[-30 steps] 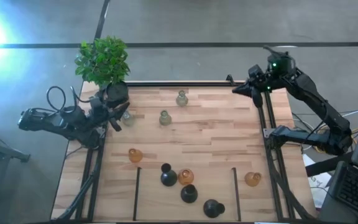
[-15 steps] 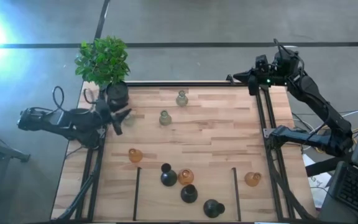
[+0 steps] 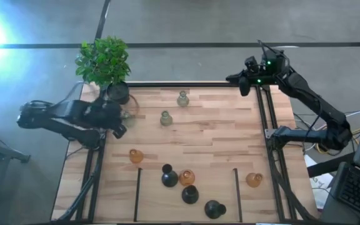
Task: Pick & Place candle stick holders
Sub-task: Adjust the top transparent glass candle holder
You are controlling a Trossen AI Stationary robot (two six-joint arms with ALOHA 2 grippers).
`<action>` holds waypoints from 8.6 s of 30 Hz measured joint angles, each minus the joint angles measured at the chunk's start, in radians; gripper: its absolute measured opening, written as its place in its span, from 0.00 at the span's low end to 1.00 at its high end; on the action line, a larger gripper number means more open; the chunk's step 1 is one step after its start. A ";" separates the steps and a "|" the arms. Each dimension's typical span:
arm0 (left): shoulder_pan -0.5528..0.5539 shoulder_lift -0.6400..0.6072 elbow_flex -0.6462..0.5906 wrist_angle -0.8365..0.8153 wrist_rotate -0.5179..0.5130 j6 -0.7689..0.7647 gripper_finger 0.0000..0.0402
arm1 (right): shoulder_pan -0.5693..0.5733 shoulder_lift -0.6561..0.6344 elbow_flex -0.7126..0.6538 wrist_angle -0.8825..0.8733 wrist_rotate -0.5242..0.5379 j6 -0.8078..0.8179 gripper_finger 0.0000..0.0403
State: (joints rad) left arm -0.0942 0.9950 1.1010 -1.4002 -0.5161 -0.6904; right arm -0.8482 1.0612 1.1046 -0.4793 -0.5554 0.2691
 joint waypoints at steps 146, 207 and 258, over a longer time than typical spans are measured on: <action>0.496 1.005 0.629 0.600 0.365 0.926 0.76 | 0.006 0.020 0.002 0.075 -0.201 0.094 0.02; 0.612 1.011 0.793 0.454 0.579 0.595 0.70 | 0.006 0.019 0.002 0.071 -0.185 0.130 0.02; 0.657 1.097 0.908 0.341 0.638 0.573 0.67 | 0.006 0.021 0.002 0.074 -0.177 0.123 0.02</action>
State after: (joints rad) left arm 0.5632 2.0918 2.0094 -1.0590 0.1223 -0.1173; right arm -0.8419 1.0819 1.1069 -0.4053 -0.7326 0.3917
